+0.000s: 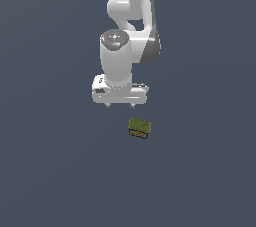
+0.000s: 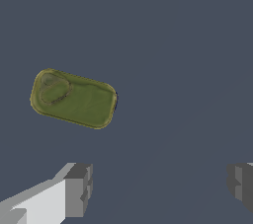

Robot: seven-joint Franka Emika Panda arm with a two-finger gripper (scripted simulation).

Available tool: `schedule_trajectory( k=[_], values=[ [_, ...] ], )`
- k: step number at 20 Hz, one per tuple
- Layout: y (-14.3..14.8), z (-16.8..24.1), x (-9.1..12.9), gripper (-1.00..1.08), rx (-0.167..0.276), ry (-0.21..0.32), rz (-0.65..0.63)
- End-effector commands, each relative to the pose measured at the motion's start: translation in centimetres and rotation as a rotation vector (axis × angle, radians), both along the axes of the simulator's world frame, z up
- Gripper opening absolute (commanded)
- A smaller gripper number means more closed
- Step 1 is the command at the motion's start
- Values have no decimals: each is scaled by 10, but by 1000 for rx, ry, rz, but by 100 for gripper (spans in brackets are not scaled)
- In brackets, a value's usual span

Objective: Pick up the object and move it to a goal position.

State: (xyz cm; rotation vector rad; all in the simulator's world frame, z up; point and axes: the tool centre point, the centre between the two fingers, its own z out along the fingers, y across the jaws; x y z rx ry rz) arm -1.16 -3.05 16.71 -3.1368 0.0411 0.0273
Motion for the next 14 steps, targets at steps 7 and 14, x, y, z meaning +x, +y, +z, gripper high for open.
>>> schedule_trajectory(
  k=[7, 14],
  values=[
    [-6, -5, -4, 100, -18, 20, 25],
    [-9, -7, -6, 100, -25, 28, 33]
  ],
)
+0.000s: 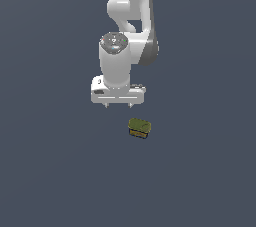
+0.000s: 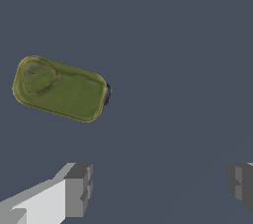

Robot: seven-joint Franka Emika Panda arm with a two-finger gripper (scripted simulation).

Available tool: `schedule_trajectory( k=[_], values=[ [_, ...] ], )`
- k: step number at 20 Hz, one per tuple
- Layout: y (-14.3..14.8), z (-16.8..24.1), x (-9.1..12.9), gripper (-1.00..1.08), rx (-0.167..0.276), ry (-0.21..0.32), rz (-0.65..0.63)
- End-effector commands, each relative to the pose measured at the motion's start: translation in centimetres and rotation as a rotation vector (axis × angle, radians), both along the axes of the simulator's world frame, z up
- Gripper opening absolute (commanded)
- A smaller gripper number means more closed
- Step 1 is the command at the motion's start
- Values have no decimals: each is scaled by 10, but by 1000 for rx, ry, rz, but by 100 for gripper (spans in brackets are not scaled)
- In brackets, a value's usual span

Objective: Pick up the object and move it to a goal position.

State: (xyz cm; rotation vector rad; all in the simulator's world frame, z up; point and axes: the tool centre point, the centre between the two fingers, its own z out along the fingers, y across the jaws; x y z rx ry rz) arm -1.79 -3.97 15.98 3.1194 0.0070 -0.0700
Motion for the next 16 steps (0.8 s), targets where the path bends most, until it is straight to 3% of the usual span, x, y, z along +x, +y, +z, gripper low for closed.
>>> schedule_trajectory(
  k=[1, 8, 16],
  values=[
    [1, 0, 0, 100, 0, 0, 6],
    [5, -3, 4, 100, 1, 0, 78],
    [16, -11, 11, 100, 4, 1, 250]
  ],
)
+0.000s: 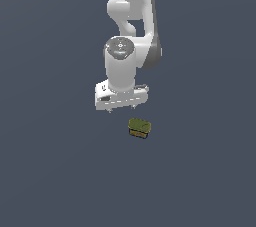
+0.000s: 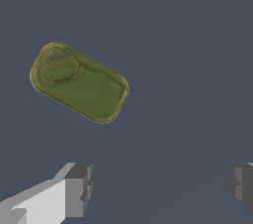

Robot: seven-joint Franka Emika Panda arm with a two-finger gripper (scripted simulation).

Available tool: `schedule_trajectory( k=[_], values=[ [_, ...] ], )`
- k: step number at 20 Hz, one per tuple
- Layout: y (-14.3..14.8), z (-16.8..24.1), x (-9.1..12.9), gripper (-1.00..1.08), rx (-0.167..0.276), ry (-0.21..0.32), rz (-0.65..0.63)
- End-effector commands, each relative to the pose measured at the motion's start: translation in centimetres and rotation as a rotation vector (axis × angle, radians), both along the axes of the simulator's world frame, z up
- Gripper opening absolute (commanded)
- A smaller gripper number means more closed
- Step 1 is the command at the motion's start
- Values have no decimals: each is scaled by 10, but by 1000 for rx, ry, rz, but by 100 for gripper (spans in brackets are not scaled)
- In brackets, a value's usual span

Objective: Pick up the object and move it to a goal position.

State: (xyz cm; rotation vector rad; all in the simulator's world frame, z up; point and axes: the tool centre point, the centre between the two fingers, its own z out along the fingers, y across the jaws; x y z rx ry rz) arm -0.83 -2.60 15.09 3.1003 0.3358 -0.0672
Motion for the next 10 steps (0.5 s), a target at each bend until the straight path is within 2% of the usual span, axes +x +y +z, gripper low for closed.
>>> schedule_trajectory(
  k=[1, 10],
  values=[
    [5, -3, 3, 100, 2, 0, 67],
    [24, -15, 15, 100, 11, 0, 350]
  ],
)
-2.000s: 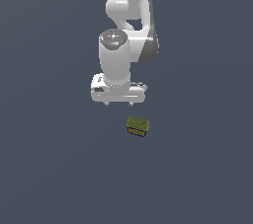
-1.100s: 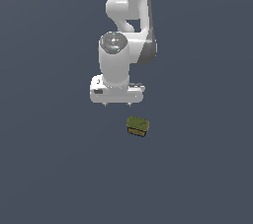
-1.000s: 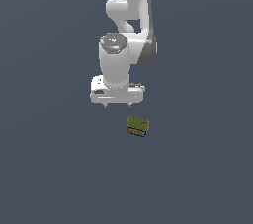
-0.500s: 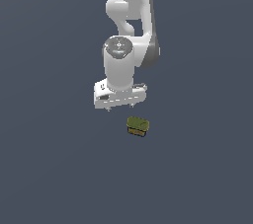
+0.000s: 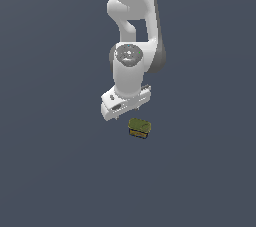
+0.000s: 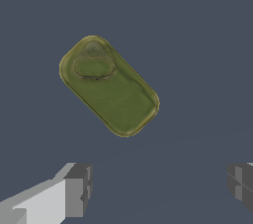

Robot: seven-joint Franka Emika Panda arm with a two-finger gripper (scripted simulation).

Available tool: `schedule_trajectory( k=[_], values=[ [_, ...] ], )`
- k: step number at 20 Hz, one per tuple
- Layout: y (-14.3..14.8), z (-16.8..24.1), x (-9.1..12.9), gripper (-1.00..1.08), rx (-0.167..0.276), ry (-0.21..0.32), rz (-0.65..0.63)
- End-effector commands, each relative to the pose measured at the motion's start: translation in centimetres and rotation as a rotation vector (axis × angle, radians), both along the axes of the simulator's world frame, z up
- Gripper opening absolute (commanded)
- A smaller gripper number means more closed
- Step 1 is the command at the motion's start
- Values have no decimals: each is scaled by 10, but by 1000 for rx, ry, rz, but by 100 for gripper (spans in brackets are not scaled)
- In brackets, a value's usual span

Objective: Pick up the object and move it to a goal position.

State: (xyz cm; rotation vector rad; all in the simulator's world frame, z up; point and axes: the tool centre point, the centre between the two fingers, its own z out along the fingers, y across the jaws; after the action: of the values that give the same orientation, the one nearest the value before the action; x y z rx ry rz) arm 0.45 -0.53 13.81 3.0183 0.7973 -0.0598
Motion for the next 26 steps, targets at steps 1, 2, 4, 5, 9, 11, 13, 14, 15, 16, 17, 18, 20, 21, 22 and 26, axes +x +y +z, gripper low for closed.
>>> schedule_trajectory(
  k=[1, 2, 4, 5, 9, 11, 13, 14, 15, 16, 17, 18, 20, 21, 22, 26],
  values=[
    [6, -3, 3, 100, 3, 0, 81],
    [8, -5, 5, 100, 5, -1, 112],
    [12, -7, 7, 100, 7, -1, 175],
    [15, -8, 8, 100, 9, -2, 207],
    [24, -13, 13, 100, 15, -4, 332],
    [29, -16, 16, 100, 18, -5, 394],
    [33, -18, 18, 100, 22, -7, 457],
    [36, -19, 19, 100, 23, -8, 487],
    [38, -20, 20, 100, 25, -9, 517],
    [40, -21, 21, 100, 27, -9, 544],
    [42, -22, 22, 100, 28, -10, 570],
    [44, -23, 23, 100, 29, -11, 595],
    [47, -25, 25, 100, 32, -13, 639],
    [49, -26, 26, 100, 33, -14, 658],
    [50, -26, 26, 100, 34, -15, 676],
    [55, -28, 28, 100, 37, -18, 733]
  ],
)
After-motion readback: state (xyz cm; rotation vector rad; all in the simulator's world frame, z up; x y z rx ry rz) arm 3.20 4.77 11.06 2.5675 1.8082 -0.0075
